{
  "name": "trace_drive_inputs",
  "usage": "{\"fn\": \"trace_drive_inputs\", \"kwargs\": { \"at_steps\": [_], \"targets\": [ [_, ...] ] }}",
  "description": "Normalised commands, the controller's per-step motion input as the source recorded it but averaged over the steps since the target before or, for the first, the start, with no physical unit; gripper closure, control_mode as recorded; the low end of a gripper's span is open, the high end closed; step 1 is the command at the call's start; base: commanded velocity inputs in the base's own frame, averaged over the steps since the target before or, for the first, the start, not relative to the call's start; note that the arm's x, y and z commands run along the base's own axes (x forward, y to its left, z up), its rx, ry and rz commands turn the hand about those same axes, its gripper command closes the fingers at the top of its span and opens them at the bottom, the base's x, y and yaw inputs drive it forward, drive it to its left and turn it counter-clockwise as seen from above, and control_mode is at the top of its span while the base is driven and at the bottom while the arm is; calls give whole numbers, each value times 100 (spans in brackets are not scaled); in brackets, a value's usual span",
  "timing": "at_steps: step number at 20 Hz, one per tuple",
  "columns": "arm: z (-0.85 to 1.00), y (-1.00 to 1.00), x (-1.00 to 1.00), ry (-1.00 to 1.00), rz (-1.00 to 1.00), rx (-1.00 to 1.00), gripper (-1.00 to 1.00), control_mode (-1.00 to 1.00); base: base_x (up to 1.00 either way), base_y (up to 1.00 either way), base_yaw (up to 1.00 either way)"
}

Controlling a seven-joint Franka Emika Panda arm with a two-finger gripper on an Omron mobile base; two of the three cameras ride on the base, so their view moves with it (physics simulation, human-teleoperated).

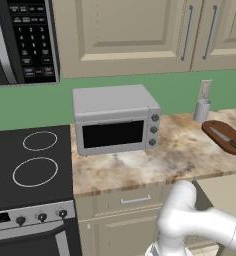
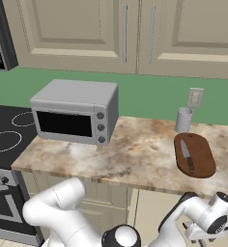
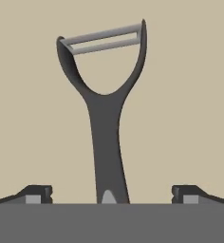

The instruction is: Open the drawer on the right and place the cutting tools on the cutting board.

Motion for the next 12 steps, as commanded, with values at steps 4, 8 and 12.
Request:
{"fn": "trace_drive_inputs", "kwargs": {
  "at_steps": [4,8,12],
  "targets": [
    [-8,0,0,0,0,0,-100,-100,0,0,0],
    [-14,0,0,0,0,0,-100,-100,0,0,0],
    [-16,0,0,0,0,0,-100,-100,0,0,0]
  ]
}}
